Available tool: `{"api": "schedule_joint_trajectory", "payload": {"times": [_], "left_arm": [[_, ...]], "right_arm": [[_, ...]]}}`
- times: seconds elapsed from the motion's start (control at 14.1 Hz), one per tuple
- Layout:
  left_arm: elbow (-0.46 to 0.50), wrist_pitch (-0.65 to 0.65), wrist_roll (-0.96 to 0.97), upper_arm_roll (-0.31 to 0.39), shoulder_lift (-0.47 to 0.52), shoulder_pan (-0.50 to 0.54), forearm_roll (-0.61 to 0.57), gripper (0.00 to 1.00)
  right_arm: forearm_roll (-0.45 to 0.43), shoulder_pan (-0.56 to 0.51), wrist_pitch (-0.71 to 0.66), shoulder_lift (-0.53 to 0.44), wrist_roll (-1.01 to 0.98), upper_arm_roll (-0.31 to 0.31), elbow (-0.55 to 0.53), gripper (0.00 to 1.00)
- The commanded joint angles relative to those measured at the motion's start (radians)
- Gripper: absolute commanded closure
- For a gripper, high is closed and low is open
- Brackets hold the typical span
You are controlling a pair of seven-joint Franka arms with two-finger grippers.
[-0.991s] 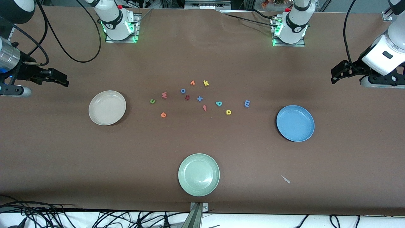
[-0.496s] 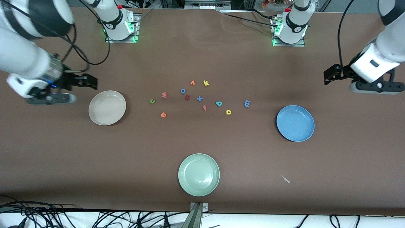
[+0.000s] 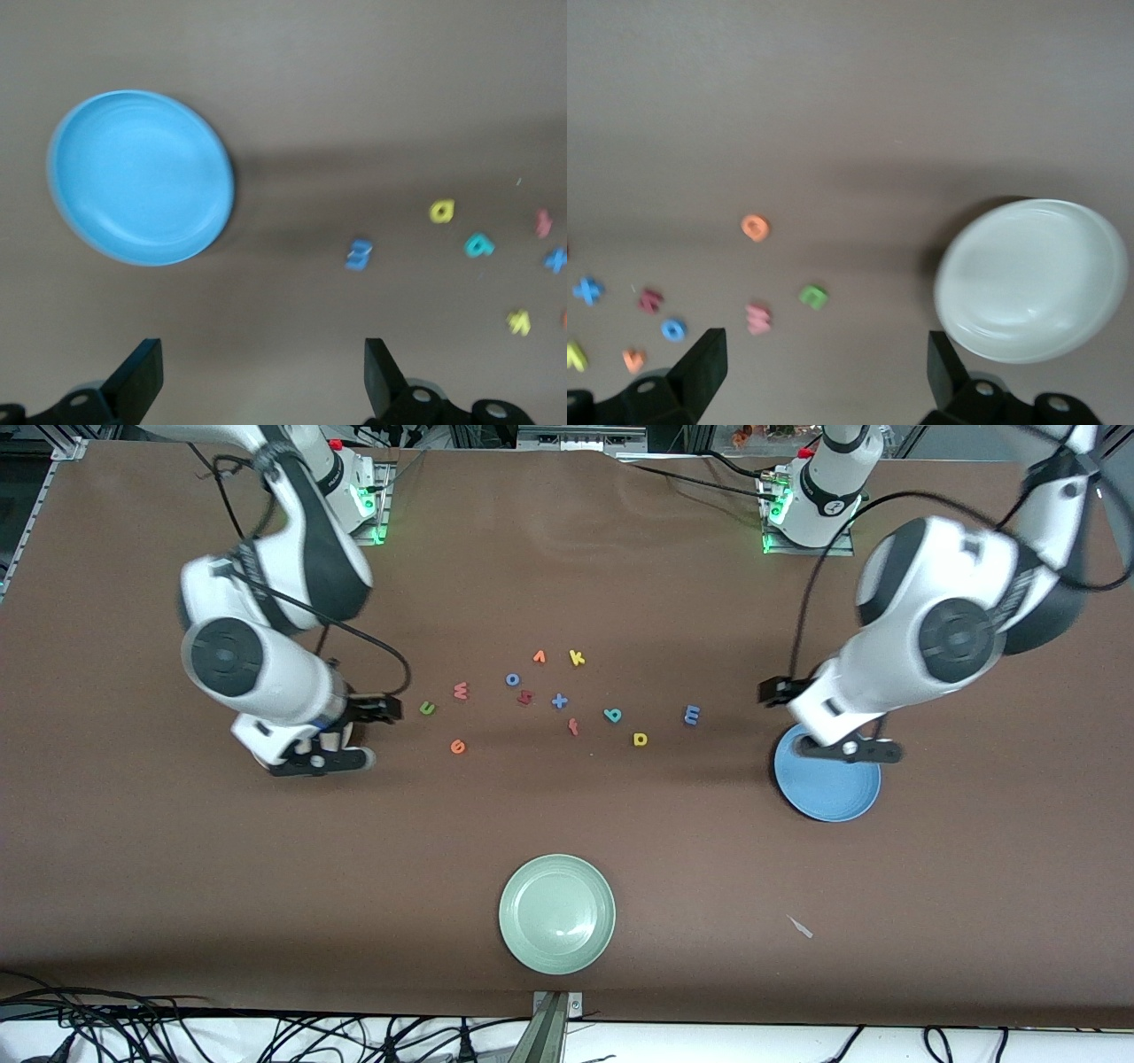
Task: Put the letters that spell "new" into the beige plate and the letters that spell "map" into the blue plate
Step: 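Reach both grippers down toward the scattered foam letters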
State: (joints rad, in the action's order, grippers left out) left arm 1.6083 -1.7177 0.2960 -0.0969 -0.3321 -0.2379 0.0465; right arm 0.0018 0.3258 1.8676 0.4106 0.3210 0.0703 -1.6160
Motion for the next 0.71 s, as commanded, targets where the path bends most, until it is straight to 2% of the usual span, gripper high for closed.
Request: {"api": "schedule_joint_trajectory", "payload": {"times": [0.0, 0.28, 0.64], "left_arm": [[-0.053, -0.061, 0.103, 0.005, -0.099, -0.05, 0.016, 0.0], [-0.05, -0.209, 0.111, 0.003, -0.244, -0.146, 0.007, 0.0], [-0.041, -0.356, 0.127, 0.003, -0.369, -0.193, 0.006, 0.01]], "right_arm": [[0.004, 0.054, 0.17, 0.016, 0.084, -0.007, -0.114, 0.0], [-0.005, 0.11, 0.456, 0.022, 0.092, -0.009, -0.303, 0.0], [-0.04, 0.125, 0.59, 0.137, 0.079, -0.009, -0.317, 0.0]]}}
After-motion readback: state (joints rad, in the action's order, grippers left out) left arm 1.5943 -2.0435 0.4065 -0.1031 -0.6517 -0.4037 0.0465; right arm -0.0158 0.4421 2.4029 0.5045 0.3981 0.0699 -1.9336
